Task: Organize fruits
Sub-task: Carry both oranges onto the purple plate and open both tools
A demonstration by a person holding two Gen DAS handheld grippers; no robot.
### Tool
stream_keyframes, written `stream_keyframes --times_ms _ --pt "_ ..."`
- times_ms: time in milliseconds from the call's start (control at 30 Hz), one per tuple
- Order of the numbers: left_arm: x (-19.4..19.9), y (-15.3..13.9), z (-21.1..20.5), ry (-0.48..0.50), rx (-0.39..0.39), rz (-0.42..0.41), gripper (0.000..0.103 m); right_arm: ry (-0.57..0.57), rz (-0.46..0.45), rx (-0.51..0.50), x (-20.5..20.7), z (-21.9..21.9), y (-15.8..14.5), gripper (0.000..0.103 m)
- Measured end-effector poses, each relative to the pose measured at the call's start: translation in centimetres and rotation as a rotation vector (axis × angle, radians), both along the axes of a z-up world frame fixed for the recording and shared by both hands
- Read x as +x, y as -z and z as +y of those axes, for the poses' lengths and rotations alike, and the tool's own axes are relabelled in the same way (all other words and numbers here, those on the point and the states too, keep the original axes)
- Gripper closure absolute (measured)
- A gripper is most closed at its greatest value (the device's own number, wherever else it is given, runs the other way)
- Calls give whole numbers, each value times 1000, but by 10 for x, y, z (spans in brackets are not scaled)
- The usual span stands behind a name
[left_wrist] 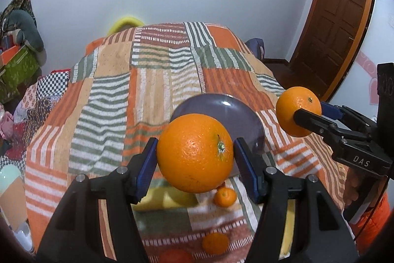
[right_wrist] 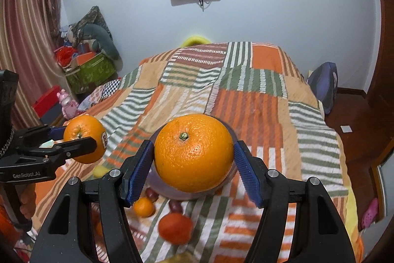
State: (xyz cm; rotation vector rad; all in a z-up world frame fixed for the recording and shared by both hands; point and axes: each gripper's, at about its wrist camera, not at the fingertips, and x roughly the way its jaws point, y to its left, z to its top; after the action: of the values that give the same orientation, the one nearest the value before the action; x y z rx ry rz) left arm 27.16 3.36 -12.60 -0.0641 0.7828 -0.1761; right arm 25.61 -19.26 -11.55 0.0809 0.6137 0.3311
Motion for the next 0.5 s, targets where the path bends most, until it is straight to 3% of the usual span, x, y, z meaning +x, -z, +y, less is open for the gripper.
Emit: stream_keyframes --times_ms 267,500 --pt "36 0 -6 -3 17 -9 41 5 -10 -7 30 -3 4 40" --pt "76 18 -12 9 15 40 41 -10 13 -15 56 -1 18 40"
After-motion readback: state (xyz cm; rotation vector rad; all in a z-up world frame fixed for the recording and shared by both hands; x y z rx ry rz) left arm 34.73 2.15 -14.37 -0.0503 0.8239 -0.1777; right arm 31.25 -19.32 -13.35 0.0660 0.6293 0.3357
